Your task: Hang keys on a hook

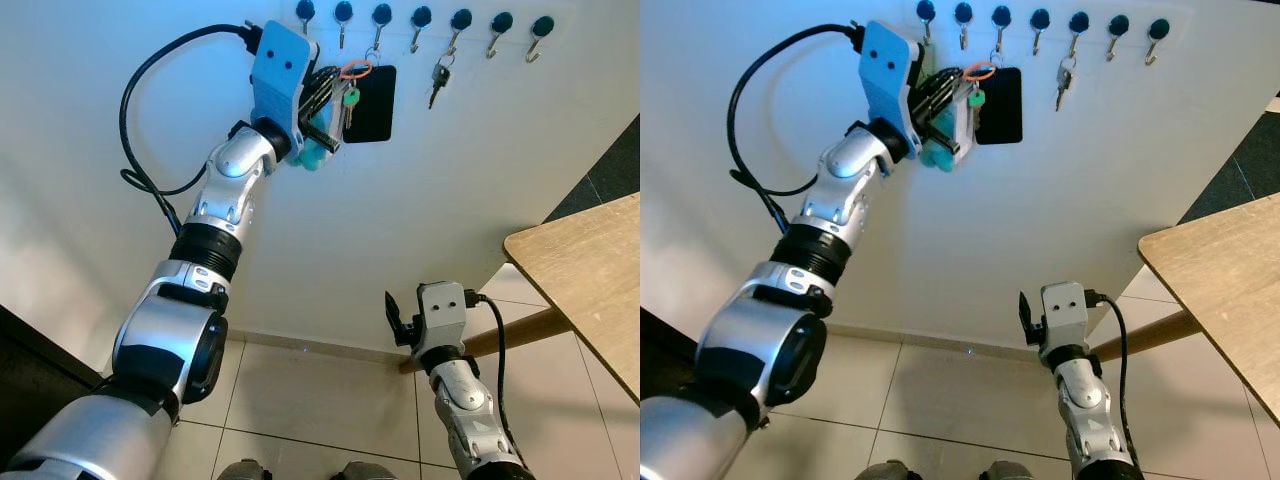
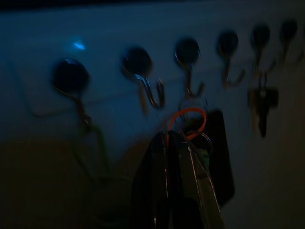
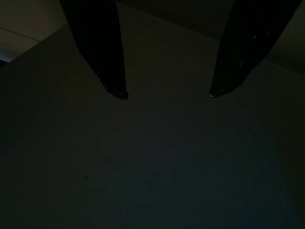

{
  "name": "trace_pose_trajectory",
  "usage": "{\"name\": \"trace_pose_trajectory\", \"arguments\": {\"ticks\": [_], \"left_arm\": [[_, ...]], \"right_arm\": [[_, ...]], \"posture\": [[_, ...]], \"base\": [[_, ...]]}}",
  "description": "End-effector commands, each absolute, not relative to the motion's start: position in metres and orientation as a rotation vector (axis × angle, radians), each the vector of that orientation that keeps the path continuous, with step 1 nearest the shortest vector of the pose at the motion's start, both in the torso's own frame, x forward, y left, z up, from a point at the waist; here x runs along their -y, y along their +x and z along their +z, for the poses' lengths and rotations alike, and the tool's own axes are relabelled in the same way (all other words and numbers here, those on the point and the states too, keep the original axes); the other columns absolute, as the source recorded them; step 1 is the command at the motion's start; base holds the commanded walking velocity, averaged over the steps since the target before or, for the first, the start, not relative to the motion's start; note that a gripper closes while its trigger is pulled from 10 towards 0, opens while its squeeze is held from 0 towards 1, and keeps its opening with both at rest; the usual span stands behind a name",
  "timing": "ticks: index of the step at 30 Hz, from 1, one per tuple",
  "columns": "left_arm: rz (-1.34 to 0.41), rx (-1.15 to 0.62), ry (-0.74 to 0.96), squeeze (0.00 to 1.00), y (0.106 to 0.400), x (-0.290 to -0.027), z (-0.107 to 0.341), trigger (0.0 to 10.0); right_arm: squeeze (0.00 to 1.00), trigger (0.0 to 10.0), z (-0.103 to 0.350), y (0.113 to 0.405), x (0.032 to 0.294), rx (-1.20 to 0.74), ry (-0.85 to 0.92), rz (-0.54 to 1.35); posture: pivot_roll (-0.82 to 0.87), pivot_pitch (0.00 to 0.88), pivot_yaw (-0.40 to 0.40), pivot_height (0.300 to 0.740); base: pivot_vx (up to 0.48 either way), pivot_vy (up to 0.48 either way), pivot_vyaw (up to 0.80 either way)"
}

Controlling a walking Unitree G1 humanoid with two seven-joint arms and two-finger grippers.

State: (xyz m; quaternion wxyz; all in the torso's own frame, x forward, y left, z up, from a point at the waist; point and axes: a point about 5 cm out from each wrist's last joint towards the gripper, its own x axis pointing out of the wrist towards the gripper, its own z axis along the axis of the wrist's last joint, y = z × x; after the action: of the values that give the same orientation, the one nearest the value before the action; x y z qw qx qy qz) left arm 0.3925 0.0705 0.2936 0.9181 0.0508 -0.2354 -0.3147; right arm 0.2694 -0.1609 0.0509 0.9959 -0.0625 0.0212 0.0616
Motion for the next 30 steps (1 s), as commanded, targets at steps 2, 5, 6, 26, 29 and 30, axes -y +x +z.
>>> {"name": "trace_pose_trajectory", "arguments": {"ticks": [2, 5, 6, 26, 29, 30], "left_arm": [[-0.668, 0.622, 0.009, 0.0, 0.383, -0.073, 0.308, 10.0], [-0.649, 0.656, -0.025, 0.0, 0.382, -0.078, 0.31, 10.0], [-0.641, 0.665, -0.034, 0.0, 0.381, -0.081, 0.31, 10.0], [-0.613, 0.536, 0.053, 0.0, 0.39, -0.081, 0.288, 10.0], [-0.601, 0.527, 0.064, 0.0, 0.391, -0.081, 0.287, 10.0], [-0.598, 0.524, 0.064, 0.0, 0.392, -0.081, 0.287, 10.0]], "right_arm": [[0.0, 10.0, 0.05, 0.267, 0.161, -0.051, -0.13, 0.129], [0.0, 10.0, 0.049, 0.268, 0.161, -0.052, -0.129, 0.13], [0.0, 10.0, 0.049, 0.268, 0.161, -0.052, -0.129, 0.131], [0.0, 10.0, 0.05, 0.27, 0.159, -0.054, -0.136, 0.148], [0.0, 10.0, 0.05, 0.269, 0.159, -0.055, -0.136, 0.147], [0.0, 10.0, 0.05, 0.269, 0.159, -0.055, -0.136, 0.146]], "posture": [[0.01, 0.115, -0.009, 0.74], [0.02, 0.113, -0.009, 0.74], [0.02, 0.113, -0.009, 0.74], [0.02, 0.113, -0.018, 0.74], [0.02, 0.113, -0.018, 0.74], [0.02, 0.113, -0.018, 0.74]], "base": [[0.0, 0.0, 0.0], [0.0, 0.0, 0.0], [0.0, 0.0, 0.0], [0.0, 0.0, 0.0], [0.0, 0.0, 0.0], [0.0, 0.0, 0.0]]}}
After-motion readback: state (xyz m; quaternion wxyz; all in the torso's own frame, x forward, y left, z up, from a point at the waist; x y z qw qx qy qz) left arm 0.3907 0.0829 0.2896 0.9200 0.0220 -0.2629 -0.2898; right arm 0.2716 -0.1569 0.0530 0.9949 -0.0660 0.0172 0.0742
